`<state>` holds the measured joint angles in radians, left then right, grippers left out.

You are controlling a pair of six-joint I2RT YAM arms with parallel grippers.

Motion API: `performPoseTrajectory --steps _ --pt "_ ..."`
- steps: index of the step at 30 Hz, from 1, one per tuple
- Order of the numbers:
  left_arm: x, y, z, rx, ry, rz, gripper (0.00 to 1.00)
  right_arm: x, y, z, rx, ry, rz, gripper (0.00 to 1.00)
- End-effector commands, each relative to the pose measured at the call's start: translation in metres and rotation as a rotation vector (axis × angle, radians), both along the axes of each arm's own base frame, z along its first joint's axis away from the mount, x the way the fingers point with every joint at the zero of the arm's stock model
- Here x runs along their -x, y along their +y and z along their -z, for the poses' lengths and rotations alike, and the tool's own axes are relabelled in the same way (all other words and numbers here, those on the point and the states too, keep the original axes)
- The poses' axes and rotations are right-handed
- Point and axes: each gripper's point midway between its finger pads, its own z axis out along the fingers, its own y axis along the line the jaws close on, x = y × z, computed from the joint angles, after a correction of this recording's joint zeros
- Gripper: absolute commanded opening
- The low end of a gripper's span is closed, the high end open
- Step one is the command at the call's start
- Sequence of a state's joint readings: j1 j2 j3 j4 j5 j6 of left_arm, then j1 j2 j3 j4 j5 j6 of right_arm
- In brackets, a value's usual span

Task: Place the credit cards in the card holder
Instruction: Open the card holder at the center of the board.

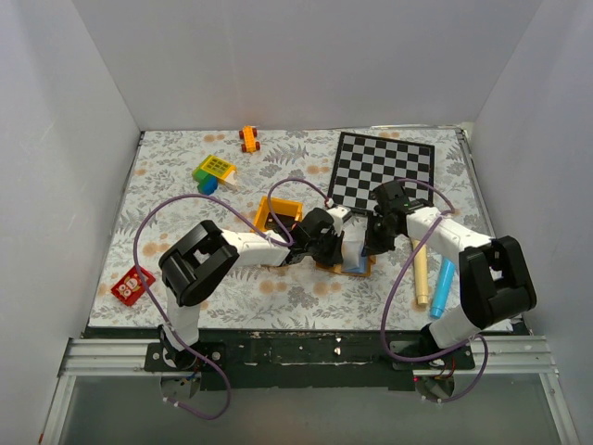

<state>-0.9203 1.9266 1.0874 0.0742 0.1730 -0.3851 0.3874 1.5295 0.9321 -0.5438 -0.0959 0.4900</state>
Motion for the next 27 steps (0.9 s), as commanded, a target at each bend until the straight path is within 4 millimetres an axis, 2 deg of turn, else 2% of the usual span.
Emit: performPoseTrajectory --steps 1,6,16,22,27 --pt "-0.001 -0.002 -0.011 0.006 -0.025 0.006 0.0 -0.003 0.016 -0.007 -0.095 -0.03 -0.037 0.01" --pt "-0.002 0.002 -0.015 -0.006 -0.034 -0.009 0.0 -0.002 0.032 -0.01 -0.19 -0.028 -0.052 0.01" --pt "-0.007 0.019 -0.067 0.015 -0.118 -0.067 0.0 -0.007 0.043 -0.021 -0.26 -0.07 -0.058 0.01" --pt "-0.006 0.02 -0.07 0.015 -0.115 -0.067 0.0 -0.01 0.054 -0.028 -0.329 -0.086 -0.076 0.01" --pt "-0.006 0.032 -0.08 0.014 -0.142 -0.111 0.0 -0.011 0.065 -0.027 -0.388 -0.067 -0.097 0.01"
